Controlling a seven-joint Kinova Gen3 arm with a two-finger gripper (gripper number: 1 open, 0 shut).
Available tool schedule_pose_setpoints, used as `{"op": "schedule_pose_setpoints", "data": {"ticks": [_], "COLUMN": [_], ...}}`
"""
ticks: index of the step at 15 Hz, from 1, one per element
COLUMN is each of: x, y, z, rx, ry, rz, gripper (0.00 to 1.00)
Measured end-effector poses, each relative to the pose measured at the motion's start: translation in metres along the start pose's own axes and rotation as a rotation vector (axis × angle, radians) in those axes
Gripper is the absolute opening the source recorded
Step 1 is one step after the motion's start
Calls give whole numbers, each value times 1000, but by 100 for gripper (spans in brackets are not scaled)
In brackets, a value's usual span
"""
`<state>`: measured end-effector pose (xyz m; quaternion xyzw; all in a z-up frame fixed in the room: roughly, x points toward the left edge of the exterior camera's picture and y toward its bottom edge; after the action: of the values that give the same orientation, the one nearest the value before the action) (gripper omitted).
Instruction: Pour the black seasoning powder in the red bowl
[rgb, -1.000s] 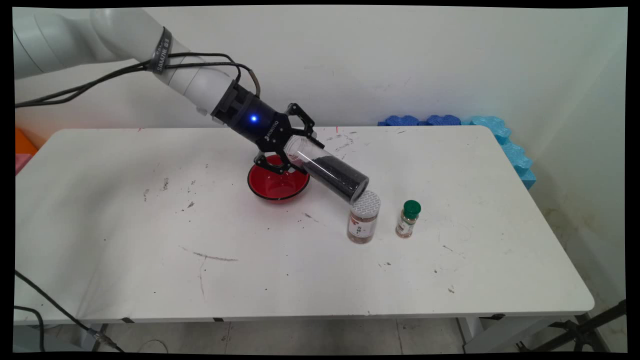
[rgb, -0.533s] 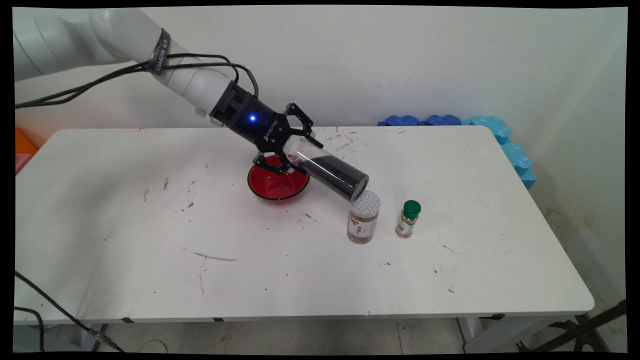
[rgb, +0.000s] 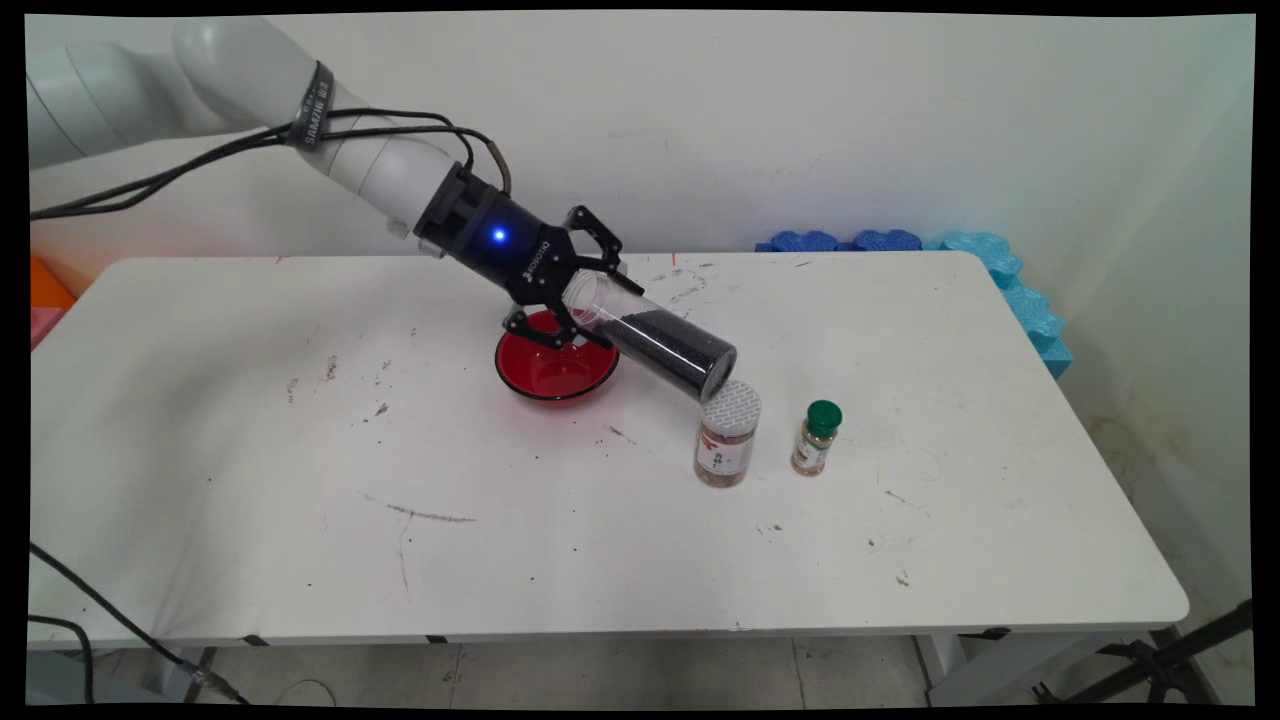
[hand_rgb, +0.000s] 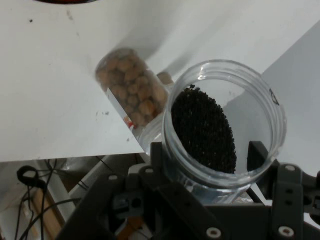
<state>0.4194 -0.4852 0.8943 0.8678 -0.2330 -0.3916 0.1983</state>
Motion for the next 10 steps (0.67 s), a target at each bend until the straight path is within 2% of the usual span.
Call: {"op": "schedule_pose_setpoints", "data": {"ticks": [10], "x": [10], "y": [-5], "z": [-13], "rx": [-30], "ry": [-51], "rz": [-48], "gripper": [0]}}
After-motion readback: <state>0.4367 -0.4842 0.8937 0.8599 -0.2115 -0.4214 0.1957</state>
